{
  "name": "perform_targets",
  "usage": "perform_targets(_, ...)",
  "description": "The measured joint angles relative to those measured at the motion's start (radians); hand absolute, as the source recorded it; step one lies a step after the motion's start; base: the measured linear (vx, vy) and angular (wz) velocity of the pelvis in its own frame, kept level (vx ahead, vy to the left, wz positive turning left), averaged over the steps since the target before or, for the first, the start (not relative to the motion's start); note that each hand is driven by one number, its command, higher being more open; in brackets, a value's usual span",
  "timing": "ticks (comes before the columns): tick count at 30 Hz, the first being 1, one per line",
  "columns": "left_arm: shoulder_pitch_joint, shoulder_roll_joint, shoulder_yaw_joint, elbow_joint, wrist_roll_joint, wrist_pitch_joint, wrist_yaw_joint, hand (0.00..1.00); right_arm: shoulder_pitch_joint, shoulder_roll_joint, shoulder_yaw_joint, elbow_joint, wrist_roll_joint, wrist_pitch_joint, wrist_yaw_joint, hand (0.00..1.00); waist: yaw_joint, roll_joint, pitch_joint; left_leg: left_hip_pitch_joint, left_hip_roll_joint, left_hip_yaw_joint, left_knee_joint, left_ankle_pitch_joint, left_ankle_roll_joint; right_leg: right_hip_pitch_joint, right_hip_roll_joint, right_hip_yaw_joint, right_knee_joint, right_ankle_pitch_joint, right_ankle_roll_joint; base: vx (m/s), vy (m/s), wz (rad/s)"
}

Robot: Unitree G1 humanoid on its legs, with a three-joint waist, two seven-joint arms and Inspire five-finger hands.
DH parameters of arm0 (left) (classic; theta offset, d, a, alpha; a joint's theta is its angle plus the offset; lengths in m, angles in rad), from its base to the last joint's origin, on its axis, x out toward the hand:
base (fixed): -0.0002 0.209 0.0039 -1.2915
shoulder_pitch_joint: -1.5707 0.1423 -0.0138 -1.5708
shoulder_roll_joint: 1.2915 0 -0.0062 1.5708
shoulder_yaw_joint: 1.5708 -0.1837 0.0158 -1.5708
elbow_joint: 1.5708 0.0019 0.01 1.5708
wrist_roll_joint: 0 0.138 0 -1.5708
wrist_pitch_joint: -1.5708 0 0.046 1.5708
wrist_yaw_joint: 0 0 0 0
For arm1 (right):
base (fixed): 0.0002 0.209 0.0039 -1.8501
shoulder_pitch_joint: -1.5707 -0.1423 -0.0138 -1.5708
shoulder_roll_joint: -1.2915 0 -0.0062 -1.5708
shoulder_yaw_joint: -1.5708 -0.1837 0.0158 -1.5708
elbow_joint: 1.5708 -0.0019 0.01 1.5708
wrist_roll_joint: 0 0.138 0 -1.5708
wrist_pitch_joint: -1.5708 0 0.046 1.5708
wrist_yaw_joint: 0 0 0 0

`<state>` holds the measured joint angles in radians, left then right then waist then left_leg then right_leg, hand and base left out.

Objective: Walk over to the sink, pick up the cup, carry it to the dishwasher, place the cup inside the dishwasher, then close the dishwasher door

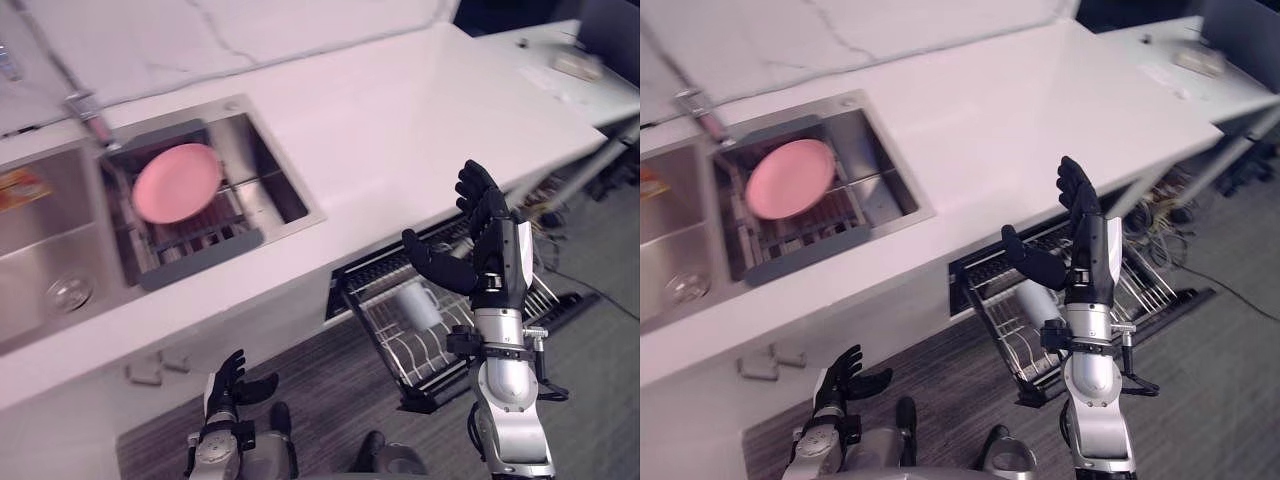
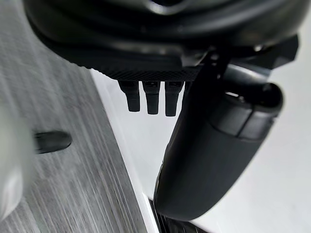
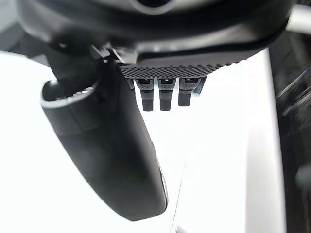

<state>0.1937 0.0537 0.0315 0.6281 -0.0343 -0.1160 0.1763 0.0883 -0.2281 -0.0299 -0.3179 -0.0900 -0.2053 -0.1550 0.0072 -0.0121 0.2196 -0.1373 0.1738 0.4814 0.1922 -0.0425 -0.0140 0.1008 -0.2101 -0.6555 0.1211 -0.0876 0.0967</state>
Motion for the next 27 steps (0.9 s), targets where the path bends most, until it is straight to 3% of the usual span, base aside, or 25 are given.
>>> perform_targets(3, 0.042, 0.001, 0.003, -0.003, 0.012, 0.003, -0.006, 0.9, -0.099, -0.051, 0.016, 0.051, -0.002, 0.0, 0.017, 0.9, 0.021, 0.007, -0.011, -0.023, -0.029, -0.026, -0.001, 0.001, 0.015, 0.0, -0.023, -0.039, 0.006, -0.007, 0.017, -0.02, 0.093, 0.5)
perform_targets(5, 0.043, 0.003, 0.002, -0.011, 0.021, 0.003, -0.009, 0.9, -0.138, -0.06, 0.021, 0.089, -0.012, -0.002, 0.025, 0.9, 0.033, 0.002, -0.017, -0.028, -0.064, -0.034, 0.005, -0.007, 0.03, -0.013, -0.079, -0.058, 0.073, -0.047, 0.034, 0.03, 0.154, 0.43)
perform_targets(6, 0.045, 0.006, 0.002, -0.019, 0.026, 0.003, -0.014, 0.9, -0.168, -0.069, 0.035, 0.137, -0.014, -0.002, 0.026, 0.9, 0.034, -0.013, -0.017, -0.025, -0.088, -0.027, 0.039, -0.036, 0.043, -0.023, -0.14, -0.061, 0.161, -0.088, 0.043, 0.09, 0.201, 0.39)
perform_targets(7, 0.048, 0.009, 0.0, -0.027, 0.038, 0.003, -0.024, 0.9, -0.19, -0.086, 0.049, 0.19, -0.024, -0.001, 0.03, 0.9, 0.032, -0.024, -0.014, -0.015, -0.116, -0.036, 0.066, -0.064, 0.058, -0.03, -0.202, -0.046, 0.288, -0.129, 0.017, 0.09, 0.201, 0.4)
perform_targets(8, 0.047, 0.01, -0.003, -0.027, 0.044, 0.003, -0.024, 0.9, -0.199, -0.098, 0.059, 0.213, -0.034, 0.003, 0.031, 0.9, 0.031, -0.027, -0.015, -0.012, -0.126, -0.048, 0.072, -0.075, 0.065, -0.054, -0.235, -0.013, 0.364, -0.129, -0.005, 0.09, 0.139, 0.54)
perform_targets(9, 0.04, 0.017, -0.022, -0.031, 0.054, 0.003, -0.024, 0.9, -0.204, -0.121, 0.069, 0.249, -0.051, 0.008, 0.033, 0.9, 0.024, -0.027, -0.021, -0.003, -0.15, -0.075, 0.074, -0.086, 0.078, -0.119, -0.272, 0.1, 0.502, -0.094, -0.067, 0.11, 0.127, 0.73)
perform_targets(10, 0.035, 0.03, -0.039, -0.04, 0.064, 0.002, -0.026, 0.9, -0.208, -0.134, 0.075, 0.28, -0.068, 0.01, 0.034, 0.9, 0.015, -0.03, -0.022, 0.008, -0.165, -0.111, 0.062, -0.083, 0.092, -0.182, -0.271, 0.235, 0.601, -0.05, -0.109, 0.15, 0.14, 0.81)
perform_targets(11, 0.034, 0.032, -0.042, -0.045, 0.069, 0.001, -0.027, 0.9, -0.208, -0.134, 0.078, 0.291, -0.073, 0.012, 0.036, 0.9, 0.008, -0.034, -0.023, 0.014, -0.169, -0.126, 0.054, -0.081, 0.092, -0.201, -0.255, 0.293, 0.618, -0.074, -0.084, 0.18, 0.075, 0.8)
perform_targets(12, 0.034, 0.035, -0.042, -0.047, 0.075, 0.001, -0.027, 0.9, -0.212, -0.135, 0.084, 0.302, -0.096, 0.014, 0.039, 0.9, 0.003, -0.036, -0.024, 0.023, -0.172, -0.156, 0.04, -0.071, 0.09, -0.222, -0.206, 0.378, 0.601, -0.131, -0.065, 0.18, 0.028, 0.66)
perform_targets(15, 0.031, 0.046, -0.043, -0.051, 0.076, 0.001, -0.028, 0.9, -0.233, -0.152, 0.085, 0.304, -0.11, 0.014, 0.041, 0.9, -0.003, -0.036, -0.024, 0.046, -0.179, -0.213, 0.001, -0.059, 0.079, -0.268, -0.093, 0.513, 0.462, -0.176, -0.052, 0.18, -0.02, 0.64)
perform_targets(16, 0.029, 0.053, -0.051, -0.051, 0.076, 0.001, -0.028, 0.9, -0.241, -0.179, 0.085, 0.303, -0.112, 0.014, 0.041, 0.9, -0.008, -0.038, -0.025, 0.046, -0.182, -0.235, 0.005, -0.055, 0.073, -0.274, -0.057, 0.561, 0.363, -0.167, -0.036, 0.17, -0.082, 0.73)
perform_targets(17, 0.029, 0.066, -0.064, -0.051, 0.077, 0.001, -0.028, 0.9, -0.243, -0.203, 0.085, 0.303, -0.132, 0.014, 0.041, 0.9, -0.008, -0.055, -0.035, 0.04, -0.196, -0.241, 0.026, -0.054, 0.067, -0.274, -0.045, 0.578, 0.254, -0.093, -0.01, 0.17, -0.107, 0.77)
perform_targets(18, 0.026, 0.068, -0.066, -0.045, 0.078, 0.001, -0.029, 0.9, -0.242, -0.214, 0.085, 0.304, -0.139, 0.014, 0.041, 0.9, -0.013, -0.059, -0.037, 0.037, -0.203, -0.252, 0.042, -0.056, 0.064, -0.271, -0.046, 0.594, 0.24, -0.052, 0.059, 0.13, -0.115, 0.64)
perform_targets(20, 0.046, 0.038, -0.065, -0.059, 0.089, 0.0, -0.029, 0.9, -0.244, -0.239, 0.085, 0.306, -0.151, 0.02, 0.046, 0.9, -0.006, -0.019, -0.06, 0.029, -0.17, -0.272, 0.054, -0.069, 0.039, -0.234, -0.015, 0.574, 0.182, -0.039, 0.046, 0.18, -0.122, 0.22)
perform_targets(21, 0.048, 0.051, -0.099, -0.048, 0.094, 0.0, -0.027, 0.9, -0.243, -0.245, 0.078, 0.306, -0.151, 0.03, 0.068, 0.9, 0.008, -0.027, -0.093, 0.079, -0.136, -0.279, -0.084, -0.015, 0.016, -0.133, 0.058, 0.577, -0.051, 0.08, 0.018, 0.13, -0.067, -0.05)
perform_targets(27, 0.047, 0.051, -0.098, -0.038, 0.093, 0.0, -0.025, 0.9, -0.241, -0.236, 0.078, 0.307, -0.153, 0.03, 0.068, 0.9, 0.007, -0.03, -0.095, 0.089, -0.135, -0.27, -0.09, -0.015, 0.016, -0.13, 0.059, 0.584, -0.052, 0.08, 0.018, 0.0, 0.0, -0.03)
